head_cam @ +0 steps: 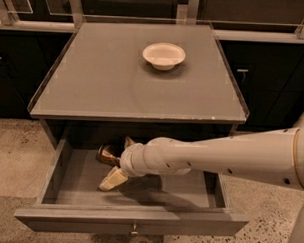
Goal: Pick orange can from top drawer and place on counter
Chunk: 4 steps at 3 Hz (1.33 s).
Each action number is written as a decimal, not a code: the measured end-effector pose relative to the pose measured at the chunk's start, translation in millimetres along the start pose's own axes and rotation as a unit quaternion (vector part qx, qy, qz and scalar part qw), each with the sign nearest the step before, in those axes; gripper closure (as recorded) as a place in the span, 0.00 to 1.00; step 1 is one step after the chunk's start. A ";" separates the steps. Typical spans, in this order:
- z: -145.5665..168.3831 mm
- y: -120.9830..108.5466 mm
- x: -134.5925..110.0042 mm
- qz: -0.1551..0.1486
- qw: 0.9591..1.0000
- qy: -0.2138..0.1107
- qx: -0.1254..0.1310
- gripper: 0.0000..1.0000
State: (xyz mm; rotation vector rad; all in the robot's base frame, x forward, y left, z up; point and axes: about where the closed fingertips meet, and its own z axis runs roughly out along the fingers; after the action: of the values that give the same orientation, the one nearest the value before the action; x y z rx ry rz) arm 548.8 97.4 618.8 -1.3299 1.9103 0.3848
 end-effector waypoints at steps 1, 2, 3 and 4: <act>7.4 0.2 2.1 -0.007 1.000 0.007 -0.002 0.00; 7.4 0.2 2.1 -0.007 1.000 0.007 -0.002 0.20; 7.4 0.2 2.1 -0.007 1.000 0.007 -0.002 0.43; 7.4 0.2 2.1 -0.007 1.000 0.007 -0.002 0.66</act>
Offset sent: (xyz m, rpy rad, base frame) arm 0.0022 0.0027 -0.0057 -0.0151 0.0002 0.0081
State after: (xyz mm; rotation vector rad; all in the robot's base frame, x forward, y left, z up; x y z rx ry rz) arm 551.3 100.8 612.3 -1.3510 1.9117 0.3740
